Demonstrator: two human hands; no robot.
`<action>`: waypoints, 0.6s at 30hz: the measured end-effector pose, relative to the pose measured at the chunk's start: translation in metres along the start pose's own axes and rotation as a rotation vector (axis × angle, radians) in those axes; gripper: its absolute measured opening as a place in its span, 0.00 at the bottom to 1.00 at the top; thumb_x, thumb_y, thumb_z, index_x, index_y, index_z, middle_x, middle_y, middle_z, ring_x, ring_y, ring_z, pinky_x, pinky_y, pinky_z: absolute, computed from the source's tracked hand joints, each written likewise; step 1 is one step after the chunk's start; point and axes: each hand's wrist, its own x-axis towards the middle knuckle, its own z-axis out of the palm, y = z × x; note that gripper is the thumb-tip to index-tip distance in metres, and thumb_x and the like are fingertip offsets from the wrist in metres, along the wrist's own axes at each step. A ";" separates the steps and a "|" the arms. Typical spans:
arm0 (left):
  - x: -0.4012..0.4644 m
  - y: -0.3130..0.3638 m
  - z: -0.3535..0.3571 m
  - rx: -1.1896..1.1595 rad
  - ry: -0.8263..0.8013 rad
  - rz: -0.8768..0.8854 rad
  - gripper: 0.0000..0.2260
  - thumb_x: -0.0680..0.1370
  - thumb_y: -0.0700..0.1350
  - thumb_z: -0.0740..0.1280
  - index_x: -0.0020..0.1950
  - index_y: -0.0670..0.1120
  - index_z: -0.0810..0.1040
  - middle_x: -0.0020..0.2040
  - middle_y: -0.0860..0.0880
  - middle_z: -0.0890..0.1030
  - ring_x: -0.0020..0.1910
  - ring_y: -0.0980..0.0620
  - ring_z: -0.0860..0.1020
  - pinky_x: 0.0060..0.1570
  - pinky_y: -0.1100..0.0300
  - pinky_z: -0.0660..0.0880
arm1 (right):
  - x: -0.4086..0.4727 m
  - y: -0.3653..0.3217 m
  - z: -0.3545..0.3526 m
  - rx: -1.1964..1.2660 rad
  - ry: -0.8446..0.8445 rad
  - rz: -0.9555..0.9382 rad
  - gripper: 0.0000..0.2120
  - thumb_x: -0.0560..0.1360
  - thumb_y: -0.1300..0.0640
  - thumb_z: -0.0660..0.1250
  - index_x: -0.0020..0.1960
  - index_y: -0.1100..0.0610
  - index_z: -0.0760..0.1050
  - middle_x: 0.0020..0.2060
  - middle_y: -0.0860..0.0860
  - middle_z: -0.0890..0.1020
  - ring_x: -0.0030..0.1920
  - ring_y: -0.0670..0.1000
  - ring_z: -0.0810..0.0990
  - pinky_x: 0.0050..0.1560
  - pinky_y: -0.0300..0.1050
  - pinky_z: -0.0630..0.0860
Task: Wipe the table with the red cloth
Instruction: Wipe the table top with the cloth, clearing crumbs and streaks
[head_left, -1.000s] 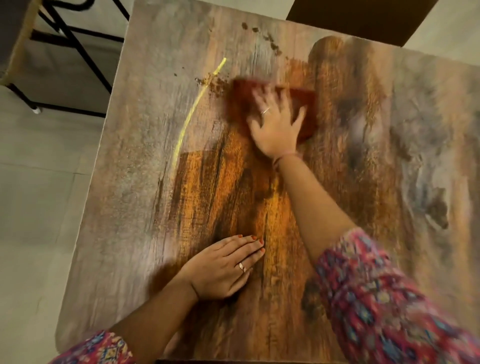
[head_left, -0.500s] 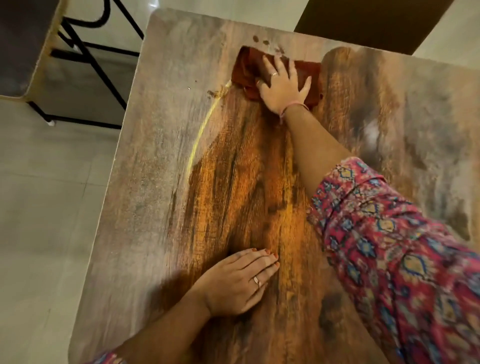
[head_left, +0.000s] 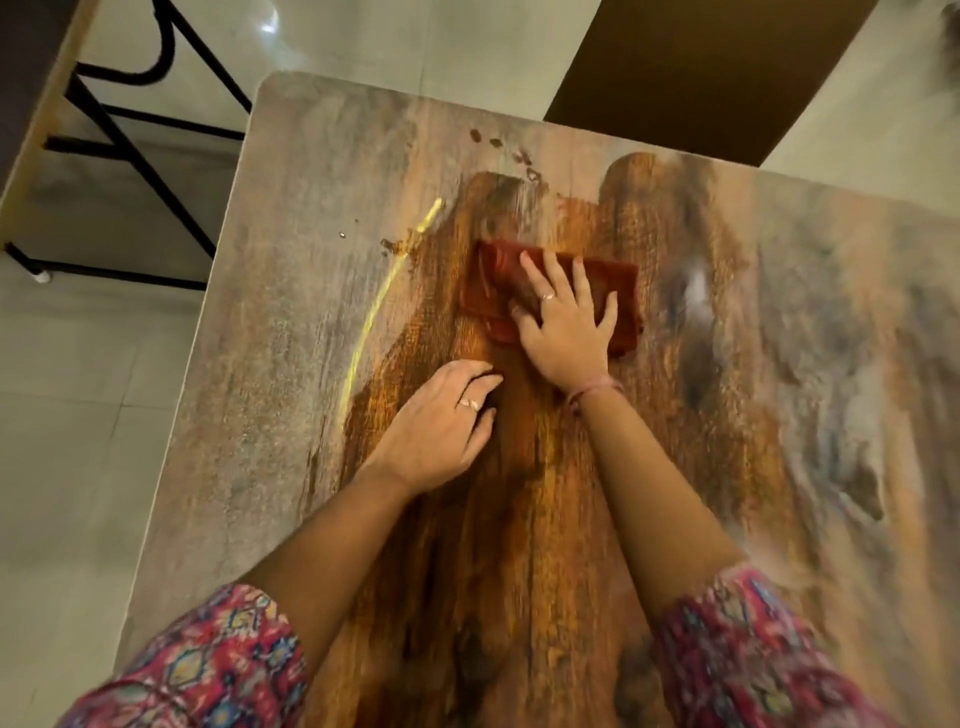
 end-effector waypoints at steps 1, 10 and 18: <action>-0.001 -0.001 0.002 0.015 -0.028 -0.001 0.15 0.77 0.43 0.65 0.62 0.37 0.76 0.60 0.39 0.77 0.61 0.41 0.74 0.66 0.50 0.69 | 0.030 0.002 -0.006 0.008 0.004 0.019 0.27 0.79 0.45 0.55 0.76 0.39 0.52 0.77 0.41 0.53 0.77 0.50 0.46 0.71 0.66 0.40; 0.001 -0.007 0.014 0.100 -0.005 0.050 0.17 0.79 0.47 0.60 0.62 0.39 0.77 0.60 0.43 0.79 0.61 0.45 0.75 0.65 0.51 0.70 | 0.182 -0.011 -0.036 0.031 -0.007 0.130 0.26 0.80 0.45 0.53 0.77 0.41 0.51 0.78 0.44 0.50 0.77 0.53 0.44 0.72 0.67 0.40; 0.003 -0.007 0.012 0.113 0.020 0.072 0.17 0.79 0.47 0.60 0.62 0.39 0.78 0.59 0.42 0.79 0.60 0.45 0.77 0.65 0.53 0.71 | 0.041 0.023 -0.003 -0.056 0.021 -0.209 0.27 0.77 0.42 0.52 0.75 0.36 0.51 0.77 0.39 0.53 0.77 0.48 0.48 0.71 0.63 0.42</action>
